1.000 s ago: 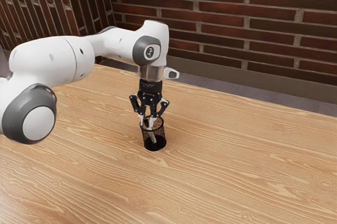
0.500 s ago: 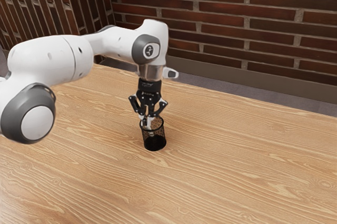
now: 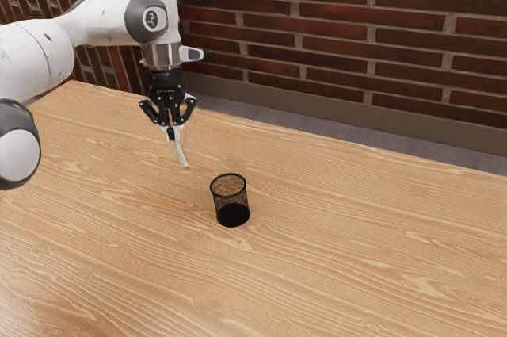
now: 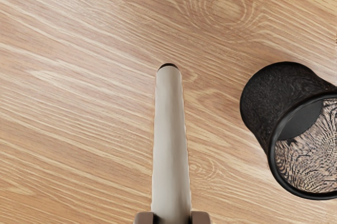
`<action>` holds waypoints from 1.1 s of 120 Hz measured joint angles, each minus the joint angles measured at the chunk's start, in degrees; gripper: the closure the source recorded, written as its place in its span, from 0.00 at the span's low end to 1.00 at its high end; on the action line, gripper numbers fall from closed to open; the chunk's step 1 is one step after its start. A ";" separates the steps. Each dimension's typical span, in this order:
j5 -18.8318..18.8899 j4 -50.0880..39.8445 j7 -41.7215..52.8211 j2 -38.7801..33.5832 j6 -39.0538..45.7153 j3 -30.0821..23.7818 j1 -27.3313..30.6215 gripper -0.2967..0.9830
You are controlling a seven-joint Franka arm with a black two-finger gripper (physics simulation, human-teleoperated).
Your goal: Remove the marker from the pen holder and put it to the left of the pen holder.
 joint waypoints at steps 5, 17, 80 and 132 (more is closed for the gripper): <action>-2.37 6.11 0.49 6.09 -0.36 -2.41 4.03 0.80; -10.58 11.56 1.55 15.83 -0.16 -7.78 14.00 0.80; -30.67 6.42 6.51 24.63 -0.88 -8.57 24.41 0.51; -8.47 -14.26 9.27 -16.29 0.03 -5.23 7.61 0.27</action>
